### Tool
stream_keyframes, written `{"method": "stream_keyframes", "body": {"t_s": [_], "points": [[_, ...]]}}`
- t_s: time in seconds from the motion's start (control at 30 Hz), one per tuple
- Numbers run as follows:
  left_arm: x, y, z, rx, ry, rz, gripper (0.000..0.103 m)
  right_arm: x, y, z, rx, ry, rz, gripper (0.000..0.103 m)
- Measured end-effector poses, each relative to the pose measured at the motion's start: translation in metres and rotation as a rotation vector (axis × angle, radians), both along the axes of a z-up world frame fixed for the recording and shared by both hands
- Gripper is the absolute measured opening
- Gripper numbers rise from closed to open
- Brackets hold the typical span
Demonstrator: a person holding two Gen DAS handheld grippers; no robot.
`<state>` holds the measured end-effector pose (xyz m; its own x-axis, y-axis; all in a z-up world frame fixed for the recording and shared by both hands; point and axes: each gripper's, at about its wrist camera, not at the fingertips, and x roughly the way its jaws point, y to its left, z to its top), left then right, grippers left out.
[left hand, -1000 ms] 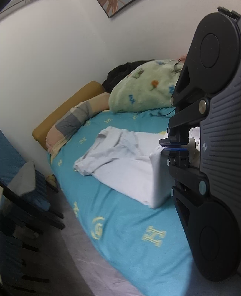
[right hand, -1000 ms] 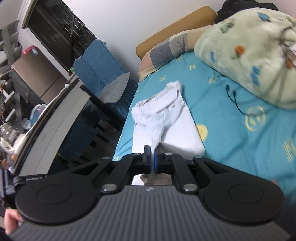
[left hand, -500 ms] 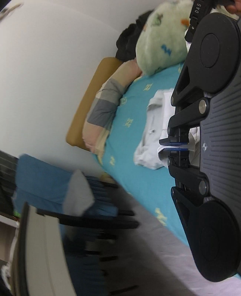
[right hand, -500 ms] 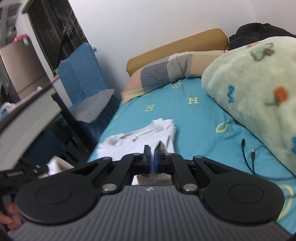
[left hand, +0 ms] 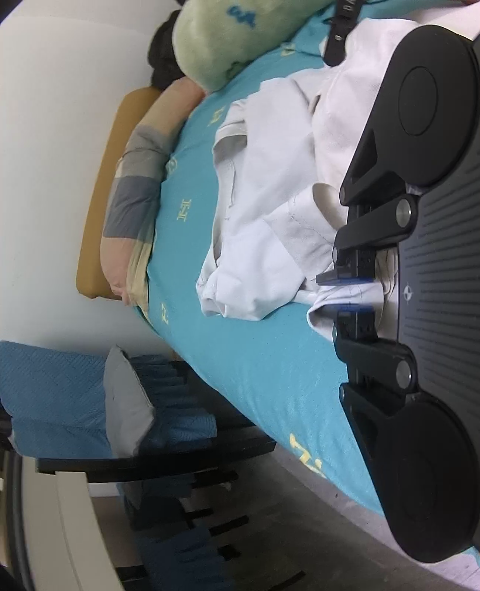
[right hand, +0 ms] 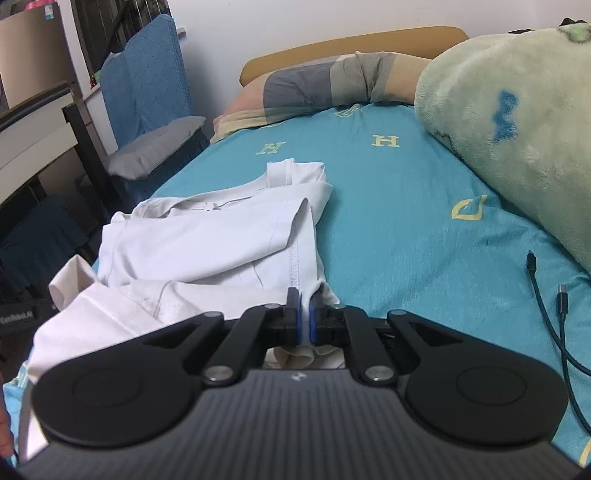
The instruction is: Fold clothes
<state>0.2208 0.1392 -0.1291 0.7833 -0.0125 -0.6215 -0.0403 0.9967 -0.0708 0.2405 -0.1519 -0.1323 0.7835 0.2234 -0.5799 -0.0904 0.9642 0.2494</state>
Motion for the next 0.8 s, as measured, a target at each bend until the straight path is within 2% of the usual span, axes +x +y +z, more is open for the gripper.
{"method": "stream_keyframes", "body": {"t_s": [0.1, 0.13, 0.17, 0.2, 0.23, 0.4, 0.47, 0.5, 0.6, 0.73, 0.8], "points": [[-0.011, -0.008, 0.008, 0.015, -0.004, -0.040, 0.052, -0.003, 0.001, 0.010, 0.004, 0.023, 0.007, 0.013], [-0.017, -0.012, 0.012, 0.029, -0.007, -0.050, 0.062, -0.005, 0.000, 0.014, 0.012, 0.028, 0.011, 0.026], [-0.025, -0.015, 0.016, 0.033, -0.005, -0.060, 0.065, -0.010, -0.001, 0.018, 0.035, 0.023, 0.017, 0.039], [-0.032, -0.018, 0.021, 0.033, 0.000, -0.069, 0.072, -0.016, -0.003, 0.023, 0.060, 0.012, 0.017, 0.070], [-0.040, -0.021, 0.026, 0.034, 0.004, -0.079, 0.077, -0.025, -0.004, 0.030, 0.072, -0.007, 0.010, 0.085], [-0.087, -0.034, 0.051, 0.031, 0.007, -0.129, 0.081, -0.067, -0.006, 0.060, 0.086, -0.067, 0.010, 0.083], [-0.105, -0.035, 0.060, 0.001, 0.017, -0.137, 0.081, -0.084, -0.003, 0.072, 0.067, -0.083, 0.007, 0.083], [-0.114, -0.034, 0.063, -0.036, 0.029, -0.131, 0.082, -0.092, -0.002, 0.077, 0.064, -0.088, 0.005, 0.083], [-0.137, -0.023, 0.065, -0.225, 0.103, -0.098, 0.083, -0.117, -0.003, 0.086, 0.101, -0.062, -0.004, 0.083], [-0.154, -0.010, 0.043, -0.474, 0.249, -0.041, 0.083, -0.145, -0.010, 0.079, 0.244, 0.041, -0.030, 0.083], [-0.157, -0.006, 0.032, -0.558, 0.300, -0.012, 0.083, -0.156, -0.014, 0.069, 0.333, 0.110, -0.055, 0.083]]}}
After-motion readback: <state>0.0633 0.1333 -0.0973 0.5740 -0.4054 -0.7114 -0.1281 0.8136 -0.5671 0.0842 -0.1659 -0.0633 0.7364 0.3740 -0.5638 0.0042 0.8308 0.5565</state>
